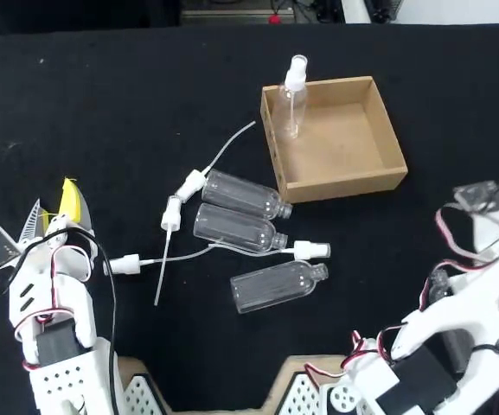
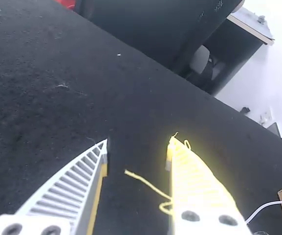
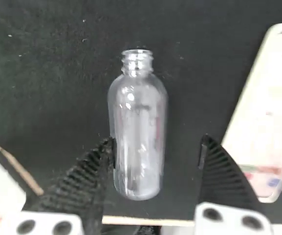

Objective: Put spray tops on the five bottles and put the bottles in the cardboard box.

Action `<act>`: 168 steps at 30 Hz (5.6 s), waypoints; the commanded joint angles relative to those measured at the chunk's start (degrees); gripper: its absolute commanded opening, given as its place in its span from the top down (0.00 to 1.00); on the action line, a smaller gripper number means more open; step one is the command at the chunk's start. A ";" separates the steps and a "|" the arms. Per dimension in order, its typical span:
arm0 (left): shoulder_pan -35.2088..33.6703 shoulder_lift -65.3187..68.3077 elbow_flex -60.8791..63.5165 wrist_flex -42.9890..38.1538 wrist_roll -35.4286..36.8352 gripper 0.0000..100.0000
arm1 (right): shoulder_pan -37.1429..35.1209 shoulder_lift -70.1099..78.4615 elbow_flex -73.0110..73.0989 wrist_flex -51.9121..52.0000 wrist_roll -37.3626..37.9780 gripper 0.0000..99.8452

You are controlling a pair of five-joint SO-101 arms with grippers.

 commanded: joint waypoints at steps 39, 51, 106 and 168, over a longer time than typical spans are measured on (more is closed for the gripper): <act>0.66 -0.97 1.19 0.00 0.44 0.81 | -0.97 23.16 -0.31 -14.15 2.55 0.77; 0.66 -0.97 1.19 0.09 0.44 0.81 | -12.48 27.38 -11.56 -9.14 -26.99 0.84; 0.66 -0.97 1.19 -0.26 0.44 0.81 | -13.27 40.40 -41.27 15.38 -16.79 0.89; 0.75 -0.97 1.19 -0.35 0.35 0.81 | -15.56 42.42 -62.99 18.29 -29.01 0.94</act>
